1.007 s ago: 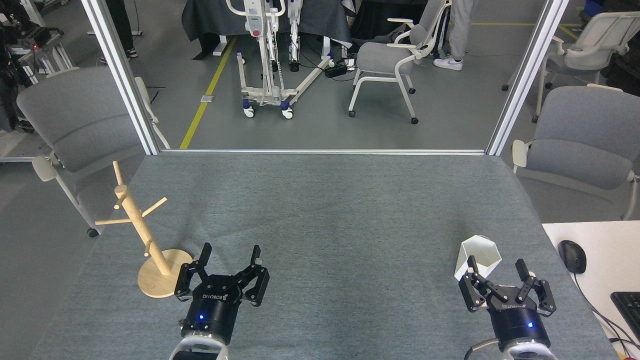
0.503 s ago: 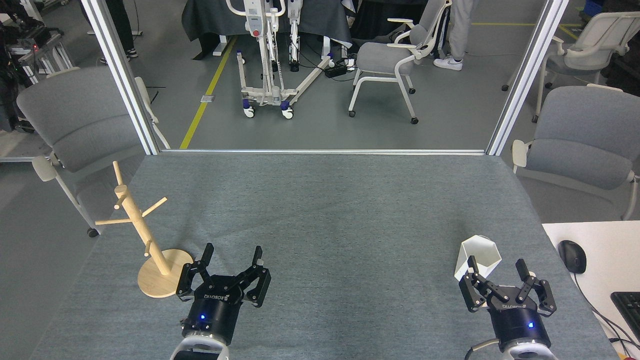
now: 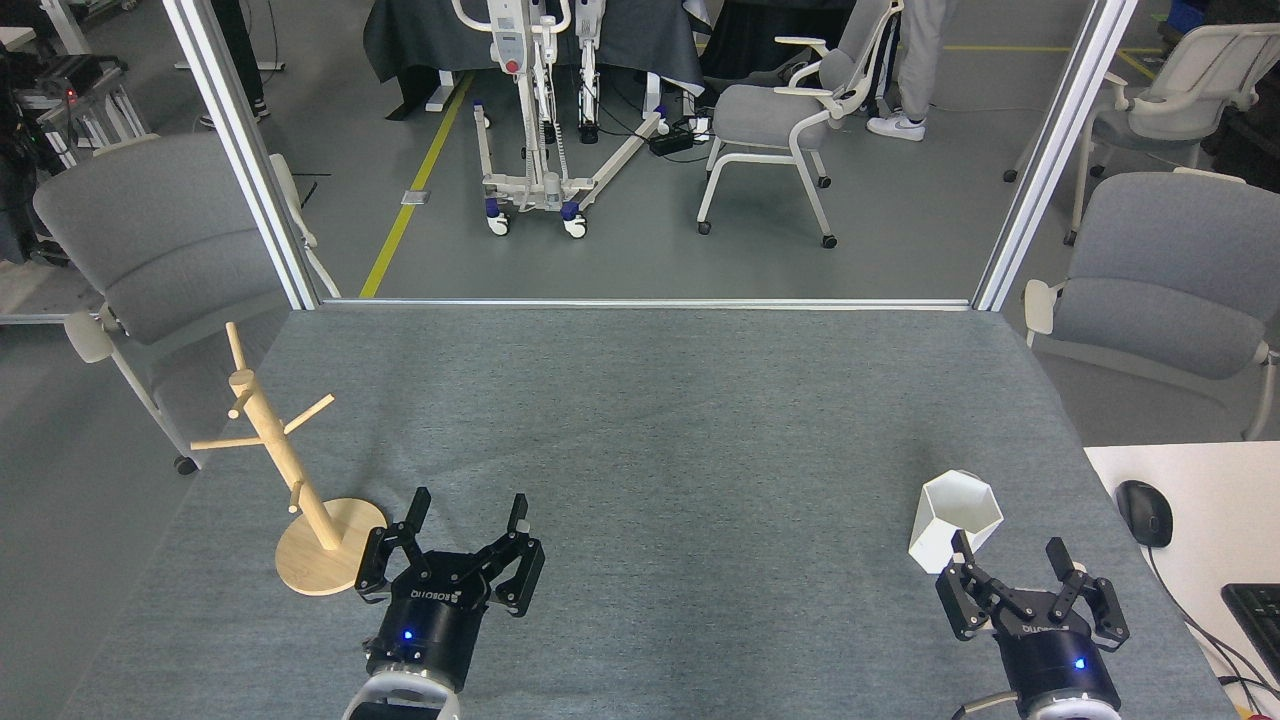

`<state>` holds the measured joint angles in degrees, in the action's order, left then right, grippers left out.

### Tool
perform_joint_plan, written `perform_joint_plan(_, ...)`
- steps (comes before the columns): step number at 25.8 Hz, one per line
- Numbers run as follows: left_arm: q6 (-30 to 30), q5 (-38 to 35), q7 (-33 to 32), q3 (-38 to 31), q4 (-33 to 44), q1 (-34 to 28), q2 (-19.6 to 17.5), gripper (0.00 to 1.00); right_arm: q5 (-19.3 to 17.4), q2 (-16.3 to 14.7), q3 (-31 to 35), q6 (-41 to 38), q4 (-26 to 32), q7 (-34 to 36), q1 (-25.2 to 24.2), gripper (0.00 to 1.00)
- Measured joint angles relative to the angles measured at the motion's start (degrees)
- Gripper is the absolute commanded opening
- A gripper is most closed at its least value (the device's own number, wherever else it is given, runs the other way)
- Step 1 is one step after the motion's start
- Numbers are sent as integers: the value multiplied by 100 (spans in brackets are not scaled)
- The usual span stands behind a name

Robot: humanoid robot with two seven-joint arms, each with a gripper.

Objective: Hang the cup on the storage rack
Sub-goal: 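Move the right gripper toward the white hexagonal cup, then close the right gripper on the white cup's rim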

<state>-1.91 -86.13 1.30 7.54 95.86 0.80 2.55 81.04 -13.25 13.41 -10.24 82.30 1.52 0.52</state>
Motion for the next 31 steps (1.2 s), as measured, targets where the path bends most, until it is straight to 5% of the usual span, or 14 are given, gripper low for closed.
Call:
perform_joint_plan(11, 0, 0, 0, 2, -45, 6, 15, 100, 36, -293, 45, -103, -1421, 813, 561, 99)
perform_joint_plan(31, -4, 0, 3, 5, -192, 17, 33, 100, 79, -260, -335, -76, -2152, 881, 1073, 99)
